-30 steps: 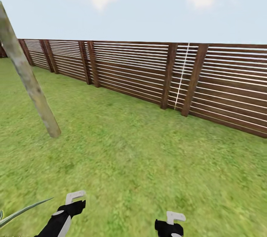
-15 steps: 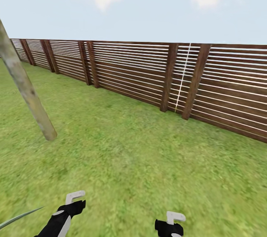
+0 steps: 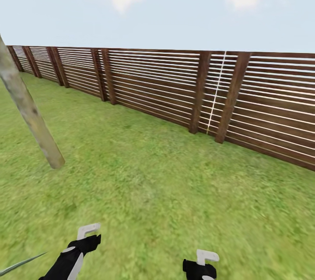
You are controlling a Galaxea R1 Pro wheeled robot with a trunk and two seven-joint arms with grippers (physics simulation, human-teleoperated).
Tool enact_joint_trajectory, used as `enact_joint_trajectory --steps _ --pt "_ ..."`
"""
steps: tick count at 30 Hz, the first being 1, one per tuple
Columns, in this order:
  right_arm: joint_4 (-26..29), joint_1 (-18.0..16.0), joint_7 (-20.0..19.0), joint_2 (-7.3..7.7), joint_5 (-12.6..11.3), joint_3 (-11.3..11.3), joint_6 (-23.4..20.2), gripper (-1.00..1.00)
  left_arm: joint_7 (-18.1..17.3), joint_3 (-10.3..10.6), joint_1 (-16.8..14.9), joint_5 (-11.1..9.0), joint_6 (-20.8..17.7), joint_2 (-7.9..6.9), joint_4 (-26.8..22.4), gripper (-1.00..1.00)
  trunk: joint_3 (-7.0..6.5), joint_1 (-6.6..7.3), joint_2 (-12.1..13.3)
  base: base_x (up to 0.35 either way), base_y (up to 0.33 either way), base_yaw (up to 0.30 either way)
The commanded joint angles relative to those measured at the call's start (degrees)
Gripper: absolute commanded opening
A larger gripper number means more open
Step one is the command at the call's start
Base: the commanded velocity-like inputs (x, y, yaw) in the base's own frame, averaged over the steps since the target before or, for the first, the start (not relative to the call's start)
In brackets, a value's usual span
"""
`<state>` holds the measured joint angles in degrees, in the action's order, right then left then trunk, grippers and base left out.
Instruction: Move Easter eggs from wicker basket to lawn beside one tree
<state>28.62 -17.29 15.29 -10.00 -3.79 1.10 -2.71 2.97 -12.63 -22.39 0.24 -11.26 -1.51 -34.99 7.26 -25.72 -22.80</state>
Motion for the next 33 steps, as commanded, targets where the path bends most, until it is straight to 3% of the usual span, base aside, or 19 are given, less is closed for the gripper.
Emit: enact_joint_trajectory --steps 1,8,33 --pt "0.1 0.0 0.3 0.00 -0.4 0.1 -0.3 1.00 0.1 0.0 0.0 0.0 -0.4 0.01 -0.1 1.00 0.12 -0.06 -0.1 0.303 -0.067 0.000" --pt "0.1 0.0 0.3 0.00 -0.3 0.1 -0.3 1.00 0.1 0.0 0.0 0.0 -0.4 0.06 -0.2 1.00 0.12 -0.06 -0.1 0.306 -0.072 0.100" --pt "0.1 0.0 0.3 0.00 -0.3 0.1 -0.3 1.00 0.4 0.0 0.0 0.0 -0.4 0.19 -0.2 1.00 0.12 -0.06 -0.1 0.304 -0.126 0.279"
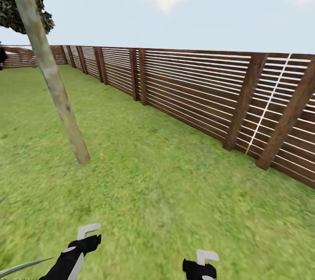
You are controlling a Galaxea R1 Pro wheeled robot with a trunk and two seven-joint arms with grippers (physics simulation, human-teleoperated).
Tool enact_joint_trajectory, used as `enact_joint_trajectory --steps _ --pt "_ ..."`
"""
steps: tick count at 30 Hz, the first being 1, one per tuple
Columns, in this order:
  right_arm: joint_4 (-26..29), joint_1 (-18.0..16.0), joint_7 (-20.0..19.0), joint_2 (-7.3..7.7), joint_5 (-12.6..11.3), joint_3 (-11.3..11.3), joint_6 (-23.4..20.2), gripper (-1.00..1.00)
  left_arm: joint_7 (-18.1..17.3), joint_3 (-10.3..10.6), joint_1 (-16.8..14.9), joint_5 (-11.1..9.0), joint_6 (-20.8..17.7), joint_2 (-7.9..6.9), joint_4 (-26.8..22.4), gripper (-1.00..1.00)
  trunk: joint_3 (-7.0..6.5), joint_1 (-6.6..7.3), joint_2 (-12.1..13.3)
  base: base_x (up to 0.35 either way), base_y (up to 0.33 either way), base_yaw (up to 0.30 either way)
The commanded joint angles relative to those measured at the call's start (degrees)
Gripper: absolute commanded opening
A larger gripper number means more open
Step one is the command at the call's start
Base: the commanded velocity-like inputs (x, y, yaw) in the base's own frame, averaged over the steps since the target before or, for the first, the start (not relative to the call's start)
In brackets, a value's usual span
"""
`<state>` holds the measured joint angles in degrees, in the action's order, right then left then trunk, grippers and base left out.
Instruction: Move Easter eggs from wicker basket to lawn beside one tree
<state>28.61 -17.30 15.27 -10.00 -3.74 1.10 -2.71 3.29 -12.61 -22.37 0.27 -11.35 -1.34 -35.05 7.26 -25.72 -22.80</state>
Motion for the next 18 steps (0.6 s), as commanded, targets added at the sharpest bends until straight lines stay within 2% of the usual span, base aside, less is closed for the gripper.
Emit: enact_joint_trajectory --steps 1,18 --pt "0.1 0.0 0.3 0.00 -0.4 0.1 -0.3 1.00 0.1 0.0 0.0 0.0 -0.3 0.02 -0.1 1.00 0.12 -0.06 -0.1 0.287 -0.217 0.283" --pt "0.1 0.0 0.3 0.00 -0.4 0.1 -0.3 1.00 0.1 0.0 0.0 0.0 -0.3 0.01 -0.1 1.00 0.12 -0.06 -0.1 0.286 -0.200 0.282"
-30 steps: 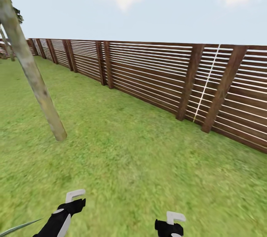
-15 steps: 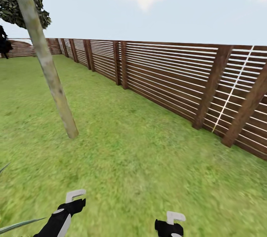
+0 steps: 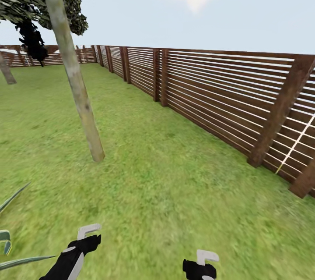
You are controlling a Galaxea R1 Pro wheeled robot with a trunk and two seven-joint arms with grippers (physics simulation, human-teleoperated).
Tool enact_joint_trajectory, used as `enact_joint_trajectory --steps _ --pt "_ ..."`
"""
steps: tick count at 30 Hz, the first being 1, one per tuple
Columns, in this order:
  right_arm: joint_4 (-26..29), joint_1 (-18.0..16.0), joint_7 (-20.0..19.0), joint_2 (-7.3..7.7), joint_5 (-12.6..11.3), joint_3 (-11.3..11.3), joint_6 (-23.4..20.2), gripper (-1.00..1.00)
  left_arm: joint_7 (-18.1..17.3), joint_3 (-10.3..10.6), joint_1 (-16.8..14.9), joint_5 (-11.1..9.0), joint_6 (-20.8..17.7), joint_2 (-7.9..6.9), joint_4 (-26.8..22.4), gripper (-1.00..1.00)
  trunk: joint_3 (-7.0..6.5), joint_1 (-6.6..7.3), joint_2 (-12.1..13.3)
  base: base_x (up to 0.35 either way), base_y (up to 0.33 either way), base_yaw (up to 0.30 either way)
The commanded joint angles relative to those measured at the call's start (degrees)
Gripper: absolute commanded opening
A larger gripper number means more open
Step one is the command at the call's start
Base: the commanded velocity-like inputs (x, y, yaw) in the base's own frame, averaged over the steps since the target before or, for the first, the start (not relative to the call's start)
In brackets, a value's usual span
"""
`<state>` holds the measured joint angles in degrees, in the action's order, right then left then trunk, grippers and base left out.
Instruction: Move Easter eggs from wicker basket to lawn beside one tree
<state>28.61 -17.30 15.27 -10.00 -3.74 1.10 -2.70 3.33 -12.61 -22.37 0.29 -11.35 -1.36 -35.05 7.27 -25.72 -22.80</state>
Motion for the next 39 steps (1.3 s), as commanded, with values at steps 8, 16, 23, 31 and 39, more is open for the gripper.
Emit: enact_joint_trajectory --steps 8,16,23,31,39 --pt "0.1 0.0 0.3 0.00 -0.4 0.1 -0.3 1.00 0.1 0.0 0.0 0.0 -0.3 0.04 -0.1 1.00 0.12 -0.06 -0.1 0.286 -0.181 0.170" --pt "0.1 0.0 0.3 0.00 -0.4 0.1 -0.3 1.00 0.1 0.0 0.0 0.0 -0.3 0.04 -0.1 1.00 0.12 -0.06 -0.1 0.286 -0.181 0.011" --pt "0.1 0.0 0.3 0.00 -0.4 0.1 -0.3 1.00 0.2 1.1 0.0 0.0 -0.3 0.04 -0.1 1.00 0.12 -0.06 -0.1 0.286 -0.181 0.000" --pt "0.1 0.0 0.3 0.00 -0.4 0.1 -0.3 1.00 0.2 2.0 0.0 0.0 -0.3 0.04 -0.1 1.00 0.12 -0.06 -0.1 0.287 -0.172 0.016" --pt "0.1 0.0 0.3 0.00 -0.4 0.1 -0.3 1.00 0.2 2.1 0.0 0.0 -0.3 0.04 -0.1 1.00 0.12 -0.06 -0.1 0.294 -0.143 0.144"
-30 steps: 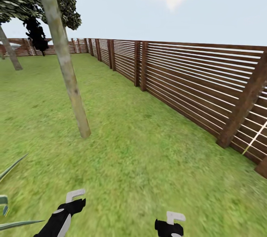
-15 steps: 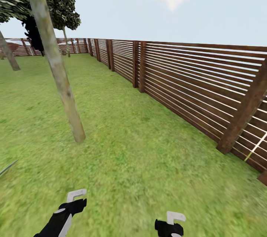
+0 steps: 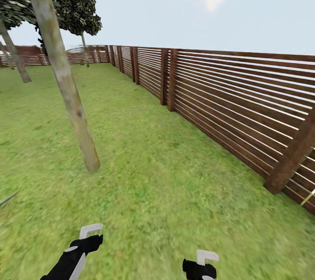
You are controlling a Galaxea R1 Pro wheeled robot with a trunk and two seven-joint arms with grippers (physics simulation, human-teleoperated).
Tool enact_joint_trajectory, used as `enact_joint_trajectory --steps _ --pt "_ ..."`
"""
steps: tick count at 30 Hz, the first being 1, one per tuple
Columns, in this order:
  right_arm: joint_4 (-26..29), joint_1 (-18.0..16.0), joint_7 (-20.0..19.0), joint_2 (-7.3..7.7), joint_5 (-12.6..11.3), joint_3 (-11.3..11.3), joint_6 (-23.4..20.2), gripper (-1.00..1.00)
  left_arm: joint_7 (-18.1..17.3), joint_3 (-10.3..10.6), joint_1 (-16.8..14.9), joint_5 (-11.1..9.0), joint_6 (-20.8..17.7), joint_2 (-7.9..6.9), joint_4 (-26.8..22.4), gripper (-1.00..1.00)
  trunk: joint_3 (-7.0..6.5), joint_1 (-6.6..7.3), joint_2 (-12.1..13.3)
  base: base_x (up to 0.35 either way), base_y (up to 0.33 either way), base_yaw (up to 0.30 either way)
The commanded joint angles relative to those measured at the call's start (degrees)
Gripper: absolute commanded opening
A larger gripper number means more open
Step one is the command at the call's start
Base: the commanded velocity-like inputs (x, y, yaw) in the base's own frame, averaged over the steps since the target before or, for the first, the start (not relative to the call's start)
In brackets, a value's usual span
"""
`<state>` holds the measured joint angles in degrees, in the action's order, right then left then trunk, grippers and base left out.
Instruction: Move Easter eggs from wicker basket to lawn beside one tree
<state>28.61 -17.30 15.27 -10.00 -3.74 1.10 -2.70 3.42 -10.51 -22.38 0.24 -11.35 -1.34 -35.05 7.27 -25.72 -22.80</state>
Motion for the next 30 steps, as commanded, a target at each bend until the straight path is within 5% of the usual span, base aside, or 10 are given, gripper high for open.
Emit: enact_joint_trajectory --steps 1,11,30 --pt "0.1 0.0 0.3 0.00 -0.4 0.1 -0.3 1.00 0.1 0.0 0.0 0.0 -0.3 0.02 -0.1 1.00 0.12 -0.06 -0.1 0.294 -0.160 0.246" --pt "0.1 0.0 0.3 0.00 -0.4 0.1 -0.3 1.00 0.1 0.0 0.0 0.0 -0.3 0.02 -0.1 1.00 0.12 -0.06 -0.1 0.294 -0.198 0.234" --pt "0.1 0.0 0.3 0.00 -0.4 0.1 -0.3 1.00 0.1 0.0 0.0 0.0 -0.3 0.02 -0.1 1.00 0.12 -0.06 -0.1 0.293 -0.208 0.010"
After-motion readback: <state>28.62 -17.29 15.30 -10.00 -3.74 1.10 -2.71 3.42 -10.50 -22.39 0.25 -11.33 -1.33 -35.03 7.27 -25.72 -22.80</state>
